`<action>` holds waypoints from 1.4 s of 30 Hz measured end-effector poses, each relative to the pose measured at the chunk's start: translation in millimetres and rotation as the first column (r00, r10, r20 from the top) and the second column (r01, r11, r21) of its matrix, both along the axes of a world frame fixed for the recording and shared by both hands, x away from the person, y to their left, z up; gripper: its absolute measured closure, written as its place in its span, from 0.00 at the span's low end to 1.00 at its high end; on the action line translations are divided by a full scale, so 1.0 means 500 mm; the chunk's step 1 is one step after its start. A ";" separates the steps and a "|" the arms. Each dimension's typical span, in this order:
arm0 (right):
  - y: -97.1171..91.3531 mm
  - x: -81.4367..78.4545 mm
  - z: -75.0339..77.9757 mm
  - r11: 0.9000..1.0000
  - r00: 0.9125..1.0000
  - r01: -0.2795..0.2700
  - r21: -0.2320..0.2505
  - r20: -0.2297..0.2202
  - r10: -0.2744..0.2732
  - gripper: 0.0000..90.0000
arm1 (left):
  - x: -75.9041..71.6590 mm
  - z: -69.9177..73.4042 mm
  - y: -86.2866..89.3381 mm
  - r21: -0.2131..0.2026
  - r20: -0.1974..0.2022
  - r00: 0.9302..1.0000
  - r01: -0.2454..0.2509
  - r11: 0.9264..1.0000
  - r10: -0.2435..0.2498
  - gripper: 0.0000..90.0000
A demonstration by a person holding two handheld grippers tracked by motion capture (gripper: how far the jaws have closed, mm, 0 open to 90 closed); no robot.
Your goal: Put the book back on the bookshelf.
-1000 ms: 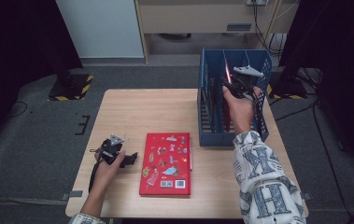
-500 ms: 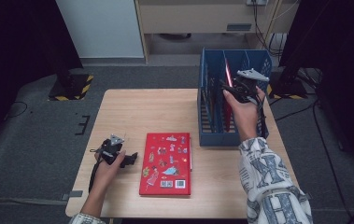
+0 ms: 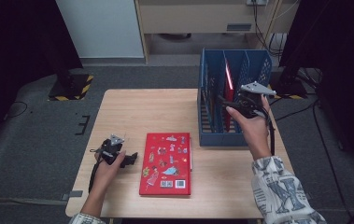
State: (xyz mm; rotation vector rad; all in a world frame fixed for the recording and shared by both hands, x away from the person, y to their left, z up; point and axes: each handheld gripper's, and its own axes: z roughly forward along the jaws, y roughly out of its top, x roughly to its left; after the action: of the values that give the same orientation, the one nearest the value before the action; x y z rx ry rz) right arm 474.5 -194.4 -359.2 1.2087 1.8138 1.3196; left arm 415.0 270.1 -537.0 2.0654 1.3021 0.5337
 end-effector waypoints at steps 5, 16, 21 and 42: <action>-0.002 -0.049 -0.032 0.998 0.998 -0.060 0.003 -0.029 0.060 0.07 | 0.000 0.000 0.000 0.000 0.000 1.000 0.000 1.000 0.000 0.00; 0.023 -0.155 -0.122 0.988 0.988 -0.155 -0.028 -0.032 0.154 0.09 | 0.000 0.000 0.000 -0.002 -0.001 1.000 -0.002 1.000 0.002 0.00; 0.054 -0.180 -0.162 0.979 0.978 -0.199 -0.039 -0.076 0.196 0.14 | 0.001 0.000 0.001 -0.006 -0.002 1.000 0.004 1.000 -0.004 0.00; 0.168 -0.222 -0.253 0.913 0.898 -0.398 -0.094 -0.241 0.367 0.20 | -0.044 0.060 -0.066 -0.122 0.077 0.980 0.190 0.974 -0.182 0.07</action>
State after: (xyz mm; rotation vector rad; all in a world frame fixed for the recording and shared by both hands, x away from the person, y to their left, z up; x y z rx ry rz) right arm 363.6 -110.3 -485.5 0.9816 2.3575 1.2710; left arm 392.8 237.3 -507.0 2.0192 1.0632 0.4181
